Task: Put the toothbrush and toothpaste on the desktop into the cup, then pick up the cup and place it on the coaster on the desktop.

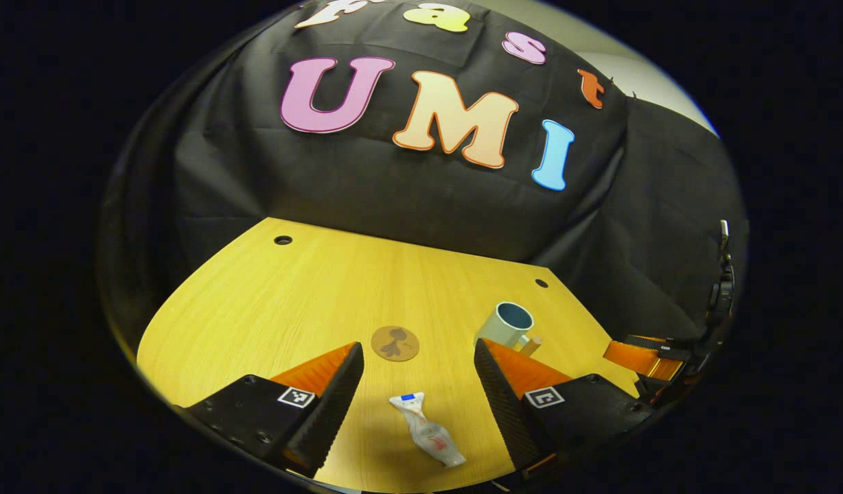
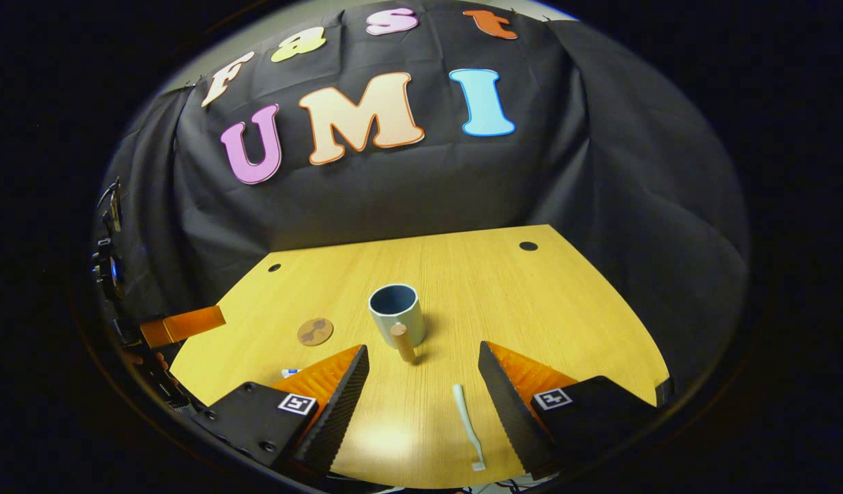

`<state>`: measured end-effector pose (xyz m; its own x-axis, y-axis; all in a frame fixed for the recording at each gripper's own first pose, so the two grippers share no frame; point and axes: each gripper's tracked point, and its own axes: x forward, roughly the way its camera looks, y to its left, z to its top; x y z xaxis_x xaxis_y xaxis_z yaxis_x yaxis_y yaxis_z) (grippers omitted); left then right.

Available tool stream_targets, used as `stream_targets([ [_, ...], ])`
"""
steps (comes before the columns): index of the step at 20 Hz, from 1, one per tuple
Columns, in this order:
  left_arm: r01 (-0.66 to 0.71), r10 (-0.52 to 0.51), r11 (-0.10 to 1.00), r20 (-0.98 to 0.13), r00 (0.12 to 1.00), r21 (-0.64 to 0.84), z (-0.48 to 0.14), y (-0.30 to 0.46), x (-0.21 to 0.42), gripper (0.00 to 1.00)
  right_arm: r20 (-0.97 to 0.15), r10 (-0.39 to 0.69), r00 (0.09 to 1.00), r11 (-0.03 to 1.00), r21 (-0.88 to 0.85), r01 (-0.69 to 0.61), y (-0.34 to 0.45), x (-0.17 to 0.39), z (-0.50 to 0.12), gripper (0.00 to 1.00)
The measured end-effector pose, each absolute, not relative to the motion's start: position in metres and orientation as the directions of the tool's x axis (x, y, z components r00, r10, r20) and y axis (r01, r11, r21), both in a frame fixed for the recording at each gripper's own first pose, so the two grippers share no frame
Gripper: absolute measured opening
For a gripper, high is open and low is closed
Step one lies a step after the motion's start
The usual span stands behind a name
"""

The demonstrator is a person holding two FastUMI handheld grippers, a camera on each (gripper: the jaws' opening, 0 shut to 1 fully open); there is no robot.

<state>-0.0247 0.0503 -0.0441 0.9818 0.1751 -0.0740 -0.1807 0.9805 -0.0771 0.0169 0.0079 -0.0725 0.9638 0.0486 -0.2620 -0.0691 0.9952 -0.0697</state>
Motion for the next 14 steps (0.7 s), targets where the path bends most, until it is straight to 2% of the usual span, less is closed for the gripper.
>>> stream_targets([
  [4,-0.227,0.223,0.972,-0.071,0.972,-0.055,-0.048,0.064,-0.030,0.94,-0.408,0.035,0.913,0.991,-0.101,-0.083,0.004,0.029,-0.110,0.99],
  [5,-0.237,0.234,0.970,-0.076,0.969,-0.046,-0.050,0.068,-0.033,0.94,-0.447,0.021,0.894,0.990,-0.118,-0.082,0.001,0.029,-0.118,0.95],
  [6,-0.244,0.240,0.969,-0.076,0.968,-0.039,-0.052,0.070,-0.035,0.94,-0.487,0.014,0.873,0.987,-0.133,-0.090,-0.002,0.030,-0.126,0.99],
  [7,-0.249,0.246,0.968,-0.076,0.966,-0.035,-0.053,0.072,-0.038,0.94,-0.523,0.009,0.853,0.984,-0.147,-0.101,-0.003,0.032,-0.134,0.99],
  [8,-0.255,0.252,0.966,-0.081,0.964,-0.033,-0.056,0.075,-0.039,0.94,-0.554,0.002,0.832,0.981,-0.160,-0.109,-0.004,0.034,-0.142,0.95],
  [12,-0.291,0.284,0.955,-0.107,0.953,-0.053,-0.069,0.084,-0.046,0.94,-0.657,-0.024,0.753,0.975,-0.181,-0.127,-0.009,0.042,-0.168,0.95],
  [13,-0.302,0.294,0.951,-0.117,0.949,-0.065,-0.071,0.087,-0.048,0.94,-0.681,-0.041,0.731,0.975,-0.186,-0.119,-0.013,0.044,-0.175,0.99],
  [14,-0.311,0.301,0.947,-0.121,0.946,-0.077,-0.074,0.088,-0.050,0.95,-0.708,-0.052,0.705,0.976,-0.184,-0.113,-0.017,0.043,-0.181,0.99],
])
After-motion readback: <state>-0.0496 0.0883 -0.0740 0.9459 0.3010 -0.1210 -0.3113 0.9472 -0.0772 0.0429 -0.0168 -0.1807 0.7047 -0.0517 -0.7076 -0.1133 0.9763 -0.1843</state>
